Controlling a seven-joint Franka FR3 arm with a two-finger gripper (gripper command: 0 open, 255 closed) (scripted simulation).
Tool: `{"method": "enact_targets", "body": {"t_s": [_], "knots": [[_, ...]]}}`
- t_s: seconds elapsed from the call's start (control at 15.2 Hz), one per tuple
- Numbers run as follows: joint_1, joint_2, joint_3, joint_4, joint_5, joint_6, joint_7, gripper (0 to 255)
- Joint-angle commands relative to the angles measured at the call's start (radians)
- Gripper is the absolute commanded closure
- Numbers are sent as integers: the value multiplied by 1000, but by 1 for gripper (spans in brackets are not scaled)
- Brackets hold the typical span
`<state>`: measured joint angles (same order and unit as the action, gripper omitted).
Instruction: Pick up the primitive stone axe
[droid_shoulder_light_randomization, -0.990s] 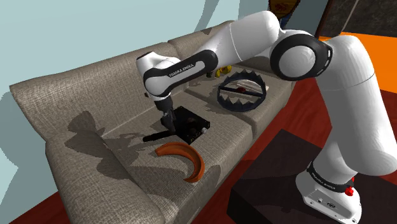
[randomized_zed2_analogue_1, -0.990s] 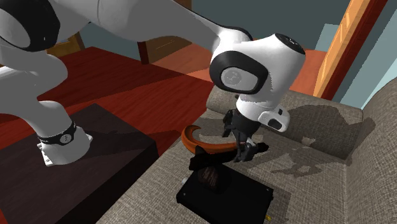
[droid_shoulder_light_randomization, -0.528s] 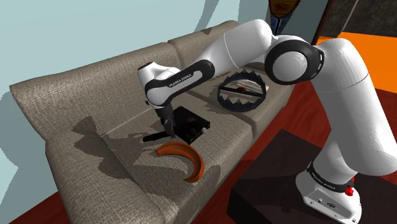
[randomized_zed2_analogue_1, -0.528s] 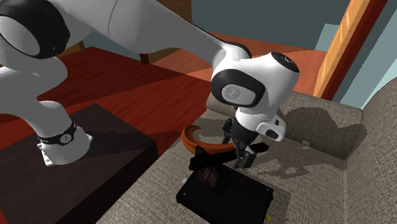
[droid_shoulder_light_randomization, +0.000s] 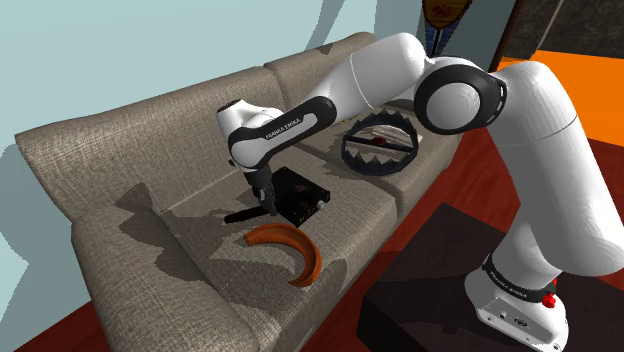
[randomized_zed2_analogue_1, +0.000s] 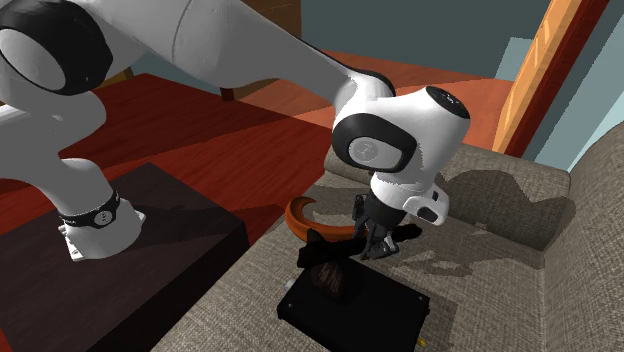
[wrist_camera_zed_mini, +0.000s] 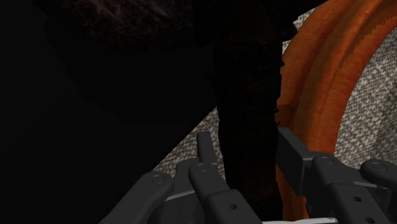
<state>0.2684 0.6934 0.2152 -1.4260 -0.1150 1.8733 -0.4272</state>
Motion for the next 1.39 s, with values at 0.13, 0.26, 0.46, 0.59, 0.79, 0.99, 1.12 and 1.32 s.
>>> {"method": "enact_targets", "body": {"t_s": [0.13,0.26,0.46,0.59,0.79,0.99,1.12,1.32], "knots": [[0,0,0,0,0,0,0,255],[-1,-6,0,4,1,-10,-1,255],[-2,-24,3,16,4,-40,-2,255],[-2,-34,4,26,7,-60,-3,255],[-2,-50,6,43,10,-92,-4,255],[-2,-63,8,62,12,-124,-5,255],[-2,-71,9,76,14,-146,-6,255],[-2,-75,9,85,15,-159,-6,255]]}}
